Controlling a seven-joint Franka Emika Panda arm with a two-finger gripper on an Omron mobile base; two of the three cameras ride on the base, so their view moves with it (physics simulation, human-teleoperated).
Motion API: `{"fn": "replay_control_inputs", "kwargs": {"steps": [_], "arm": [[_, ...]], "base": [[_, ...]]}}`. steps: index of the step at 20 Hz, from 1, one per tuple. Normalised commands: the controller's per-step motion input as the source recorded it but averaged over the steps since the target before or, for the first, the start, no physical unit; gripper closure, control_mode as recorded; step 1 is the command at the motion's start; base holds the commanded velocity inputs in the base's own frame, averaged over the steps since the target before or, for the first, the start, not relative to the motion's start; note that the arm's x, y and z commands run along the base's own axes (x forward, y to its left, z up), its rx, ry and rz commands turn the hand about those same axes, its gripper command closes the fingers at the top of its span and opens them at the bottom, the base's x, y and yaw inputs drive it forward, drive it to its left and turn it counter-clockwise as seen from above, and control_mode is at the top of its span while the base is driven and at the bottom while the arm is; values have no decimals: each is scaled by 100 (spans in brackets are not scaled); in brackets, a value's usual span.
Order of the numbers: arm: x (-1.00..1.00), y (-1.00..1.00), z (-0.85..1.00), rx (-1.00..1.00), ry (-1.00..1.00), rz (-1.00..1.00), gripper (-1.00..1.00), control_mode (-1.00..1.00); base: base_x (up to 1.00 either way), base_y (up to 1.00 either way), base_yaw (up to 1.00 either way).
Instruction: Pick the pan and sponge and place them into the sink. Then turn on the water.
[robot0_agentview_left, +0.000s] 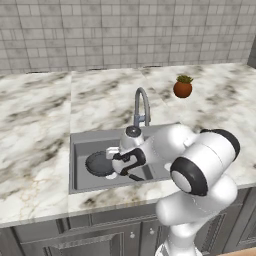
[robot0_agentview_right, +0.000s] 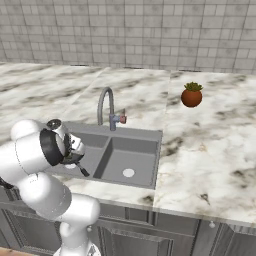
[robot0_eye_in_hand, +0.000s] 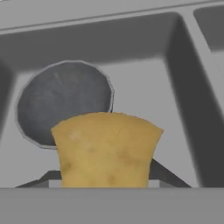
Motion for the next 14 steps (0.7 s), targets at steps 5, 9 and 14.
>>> {"fn": "replay_control_inputs", "kwargs": {"steps": [5,9,14], "arm": [[0,11,-21,0,-12,0,100,-100],[0,6,0,0,-12,0,100,-100],[0,1,0,0,-12,0,100,-100]], "base": [[0,0,0],[0,0,0],[0,0,0]]}}
